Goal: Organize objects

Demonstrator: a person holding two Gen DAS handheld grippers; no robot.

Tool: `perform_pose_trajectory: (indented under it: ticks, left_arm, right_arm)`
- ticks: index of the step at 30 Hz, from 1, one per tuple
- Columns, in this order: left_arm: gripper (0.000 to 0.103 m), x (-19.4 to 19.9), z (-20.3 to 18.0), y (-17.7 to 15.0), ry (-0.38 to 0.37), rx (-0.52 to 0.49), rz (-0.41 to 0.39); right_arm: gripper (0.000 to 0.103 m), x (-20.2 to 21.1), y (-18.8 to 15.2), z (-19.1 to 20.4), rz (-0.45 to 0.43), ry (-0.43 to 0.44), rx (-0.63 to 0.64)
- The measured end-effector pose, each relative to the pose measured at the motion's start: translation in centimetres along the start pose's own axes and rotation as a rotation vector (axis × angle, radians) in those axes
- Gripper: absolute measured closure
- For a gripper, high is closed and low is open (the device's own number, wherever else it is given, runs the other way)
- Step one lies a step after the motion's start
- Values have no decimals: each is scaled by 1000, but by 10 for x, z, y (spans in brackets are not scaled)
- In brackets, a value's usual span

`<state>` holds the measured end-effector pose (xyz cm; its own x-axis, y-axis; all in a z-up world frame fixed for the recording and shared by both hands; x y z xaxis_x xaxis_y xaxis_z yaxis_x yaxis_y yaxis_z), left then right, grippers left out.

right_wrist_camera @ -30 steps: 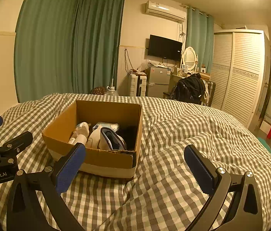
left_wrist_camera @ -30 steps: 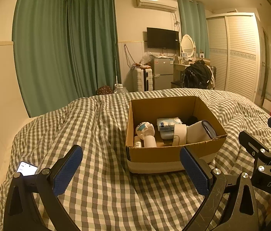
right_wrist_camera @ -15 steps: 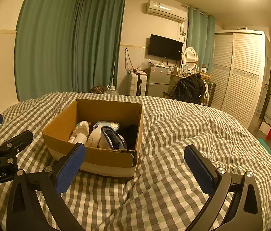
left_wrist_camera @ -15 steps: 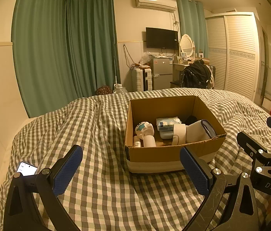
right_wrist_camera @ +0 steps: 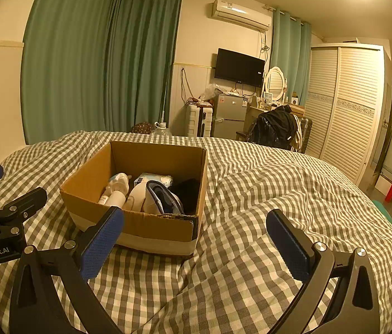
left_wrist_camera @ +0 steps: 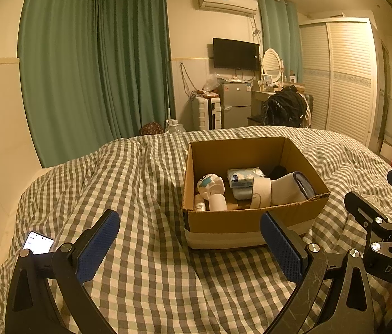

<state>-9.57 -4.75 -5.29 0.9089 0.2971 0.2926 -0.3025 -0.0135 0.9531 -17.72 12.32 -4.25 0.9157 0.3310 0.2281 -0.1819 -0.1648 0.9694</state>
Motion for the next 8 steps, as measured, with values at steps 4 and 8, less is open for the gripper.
perform_pose_trajectory:
  ticks: [4, 8]
  left_arm:
    - [0, 1, 0, 0, 3, 0, -4]
    - [0, 1, -1, 0, 1, -10, -4]
  right_arm:
    - [0, 0, -1, 0, 1, 0, 0]
    - [0, 0, -1, -1, 2, 0, 1]
Point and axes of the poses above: each gripper's, at about its wrist camera, not at the fingertips, and x roughly against the way its jaws point, z to its left, y to its top, the point moved 1 cm from there along -x, roughly the way its jaws point, and after that the axes turned 11 degrees about -z, right-handed, at the moved point
